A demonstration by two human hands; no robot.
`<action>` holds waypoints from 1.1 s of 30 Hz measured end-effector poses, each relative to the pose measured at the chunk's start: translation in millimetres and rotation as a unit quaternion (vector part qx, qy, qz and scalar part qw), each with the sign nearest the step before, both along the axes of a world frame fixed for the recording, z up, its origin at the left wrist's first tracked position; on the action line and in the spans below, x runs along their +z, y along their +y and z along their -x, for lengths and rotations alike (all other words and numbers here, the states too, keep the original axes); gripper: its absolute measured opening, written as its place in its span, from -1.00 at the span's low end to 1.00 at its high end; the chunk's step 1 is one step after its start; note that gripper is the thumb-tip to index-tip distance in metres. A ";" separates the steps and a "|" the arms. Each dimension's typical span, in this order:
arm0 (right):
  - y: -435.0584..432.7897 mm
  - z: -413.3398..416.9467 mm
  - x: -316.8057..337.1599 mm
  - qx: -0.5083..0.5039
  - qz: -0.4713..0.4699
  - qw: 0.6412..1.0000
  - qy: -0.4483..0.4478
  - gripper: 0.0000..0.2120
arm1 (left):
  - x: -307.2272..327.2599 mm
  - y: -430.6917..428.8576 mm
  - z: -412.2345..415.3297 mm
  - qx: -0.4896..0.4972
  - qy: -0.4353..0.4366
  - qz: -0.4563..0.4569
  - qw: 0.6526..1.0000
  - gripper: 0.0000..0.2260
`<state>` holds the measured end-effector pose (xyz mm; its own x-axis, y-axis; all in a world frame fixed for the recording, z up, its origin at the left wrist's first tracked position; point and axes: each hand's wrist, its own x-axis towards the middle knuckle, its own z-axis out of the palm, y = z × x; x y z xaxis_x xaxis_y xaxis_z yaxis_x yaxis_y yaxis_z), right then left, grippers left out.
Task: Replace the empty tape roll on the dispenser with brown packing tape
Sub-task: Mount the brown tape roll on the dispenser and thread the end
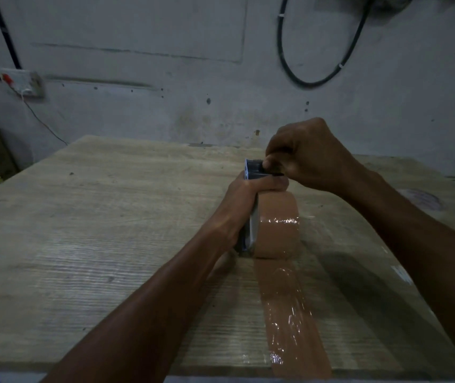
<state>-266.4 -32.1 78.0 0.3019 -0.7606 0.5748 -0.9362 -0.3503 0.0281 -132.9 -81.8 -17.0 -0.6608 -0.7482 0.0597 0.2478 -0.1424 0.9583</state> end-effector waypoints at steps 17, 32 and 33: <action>-11.1 -13.4 5.2 -0.025 0.007 0.999 -0.028 -0.96 | 10.2 11.8 -3.1 0.009 -0.030 0.068 0.997 -0.64; -12.7 -12.8 18.5 -0.018 -0.030 0.998 -0.057 -0.90 | 12.2 12.1 -4.0 -0.022 -0.011 0.071 0.997 -0.72; -11.7 -11.8 22.1 -0.018 -0.040 0.998 -0.056 -0.92 | 12.1 12.0 -4.7 -0.025 -0.015 0.070 0.997 -0.65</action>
<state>-254.6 -43.9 100.1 0.2119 -0.8140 0.5408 -0.9438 -0.3141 -0.1029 -128.2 -69.8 -4.9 -0.7001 -0.7000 0.1411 0.2154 -0.0186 0.9764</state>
